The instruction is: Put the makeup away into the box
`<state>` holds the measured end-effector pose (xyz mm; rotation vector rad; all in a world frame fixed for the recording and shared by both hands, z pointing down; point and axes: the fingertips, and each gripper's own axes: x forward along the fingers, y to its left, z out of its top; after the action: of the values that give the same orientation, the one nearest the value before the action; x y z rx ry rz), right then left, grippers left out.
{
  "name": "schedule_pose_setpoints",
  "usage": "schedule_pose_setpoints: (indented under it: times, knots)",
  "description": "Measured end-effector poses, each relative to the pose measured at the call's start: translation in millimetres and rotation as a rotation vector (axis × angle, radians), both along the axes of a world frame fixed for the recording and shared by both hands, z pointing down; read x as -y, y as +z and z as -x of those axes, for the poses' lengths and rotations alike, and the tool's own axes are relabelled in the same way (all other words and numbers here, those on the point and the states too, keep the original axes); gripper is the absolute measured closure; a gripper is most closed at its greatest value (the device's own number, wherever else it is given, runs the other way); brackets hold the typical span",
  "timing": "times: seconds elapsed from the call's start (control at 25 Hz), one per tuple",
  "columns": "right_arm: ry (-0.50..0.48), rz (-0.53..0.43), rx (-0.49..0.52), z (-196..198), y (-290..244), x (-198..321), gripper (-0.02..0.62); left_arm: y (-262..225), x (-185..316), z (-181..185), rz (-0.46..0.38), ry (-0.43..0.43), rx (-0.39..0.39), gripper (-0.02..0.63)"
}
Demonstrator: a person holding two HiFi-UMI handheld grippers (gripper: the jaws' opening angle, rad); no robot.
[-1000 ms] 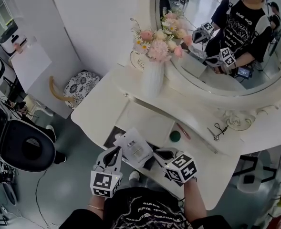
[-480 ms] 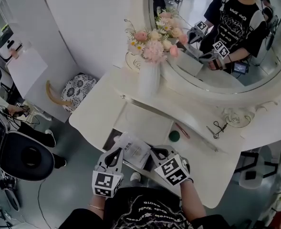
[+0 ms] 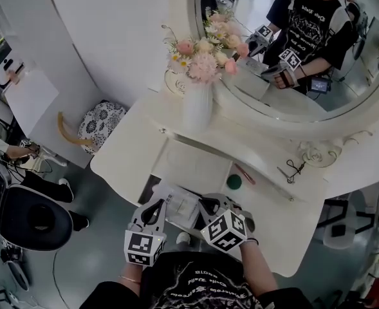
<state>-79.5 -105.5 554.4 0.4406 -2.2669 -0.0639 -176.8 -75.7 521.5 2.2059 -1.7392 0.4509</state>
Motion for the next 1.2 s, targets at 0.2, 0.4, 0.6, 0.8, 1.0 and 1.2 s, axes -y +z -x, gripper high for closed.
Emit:
schedule_pose_setpoints:
  times: [0.2, 0.4, 0.6, 0.8, 1.0, 1.2]
  knots:
    - [0.037, -0.005, -0.019, -0.2, 2.5, 3.3, 0.577, 0.5, 0.0, -0.2, -0.002, 0.008, -0.015, 0.591]
    - [0.082, 0.000, 0.011, -2.4, -2.0, 2.4, 0.486, 2.1, 0.5, -0.1, -0.007, 0.009, -0.024, 0.591]
    - [0.108, 0.003, 0.012, -10.2, -3.4, 3.3, 0.486, 3.4, 1.5, -3.9, -0.011, 0.015, -0.034, 0.591]
    - [0.172, 0.007, 0.049, -19.7, -9.0, 4.4, 0.486, 0.0, 2.0, -6.9, -0.022, 0.022, -0.037, 0.591]
    - [0.251, 0.077, 0.161, -27.1, -15.1, 0.5, 0.486, -3.8, -0.6, -7.2, -0.034, 0.022, -0.035, 0.591]
    - [0.308, 0.090, 0.262, -33.7, -26.9, 0.2, 0.460, -10.3, -0.9, -11.4, -0.056, 0.029, -0.037, 0.591]
